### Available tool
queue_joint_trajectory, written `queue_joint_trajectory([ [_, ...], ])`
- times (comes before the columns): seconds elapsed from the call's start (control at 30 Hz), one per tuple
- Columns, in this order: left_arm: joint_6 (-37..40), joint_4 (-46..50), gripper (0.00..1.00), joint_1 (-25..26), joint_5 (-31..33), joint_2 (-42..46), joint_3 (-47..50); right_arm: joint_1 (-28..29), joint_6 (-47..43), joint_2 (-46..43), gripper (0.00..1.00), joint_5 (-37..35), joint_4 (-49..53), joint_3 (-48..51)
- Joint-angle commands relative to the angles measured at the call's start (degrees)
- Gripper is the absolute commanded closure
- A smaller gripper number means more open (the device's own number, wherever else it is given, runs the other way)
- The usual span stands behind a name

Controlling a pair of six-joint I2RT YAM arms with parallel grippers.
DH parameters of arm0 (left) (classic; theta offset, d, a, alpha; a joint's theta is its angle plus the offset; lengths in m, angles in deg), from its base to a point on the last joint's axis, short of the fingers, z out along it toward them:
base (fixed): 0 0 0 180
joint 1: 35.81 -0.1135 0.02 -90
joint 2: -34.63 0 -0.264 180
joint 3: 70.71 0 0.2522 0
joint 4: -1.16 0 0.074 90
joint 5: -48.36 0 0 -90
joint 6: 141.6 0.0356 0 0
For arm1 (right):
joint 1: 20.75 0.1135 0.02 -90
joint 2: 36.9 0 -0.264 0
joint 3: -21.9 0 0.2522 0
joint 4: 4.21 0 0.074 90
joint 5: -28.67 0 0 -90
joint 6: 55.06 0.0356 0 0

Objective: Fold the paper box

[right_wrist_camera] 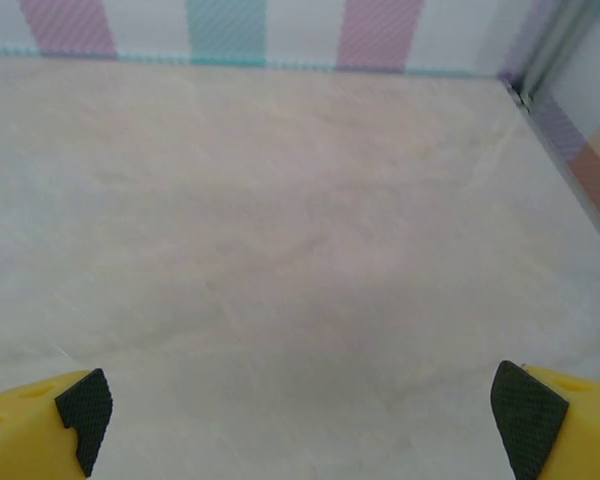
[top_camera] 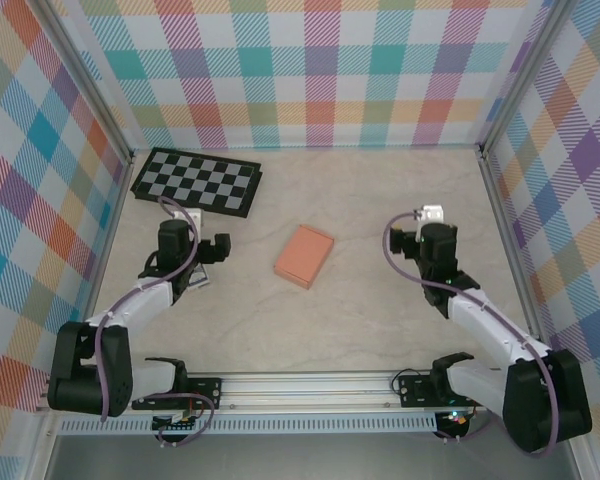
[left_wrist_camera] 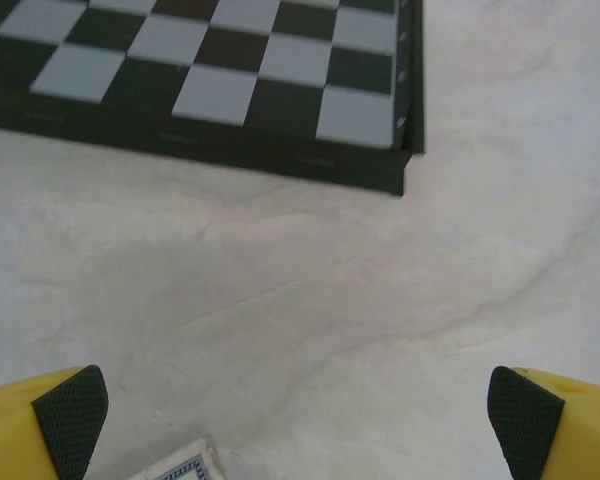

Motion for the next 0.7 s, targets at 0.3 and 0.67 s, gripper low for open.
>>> queue_joint_trajectory([
  [0.3,0.2,-28.7,0.00,-1.2,3.3,-15.7,4.5,-9.0,-1.5,15.7,0.00,12.8,-29.2,4.8],
  [0.67,-0.7,-32.2,0.00,-2.9,0.8,-17.8,5.7,-13.0,0.4,26.6,0.00,16.9,-37.0,3.6],
])
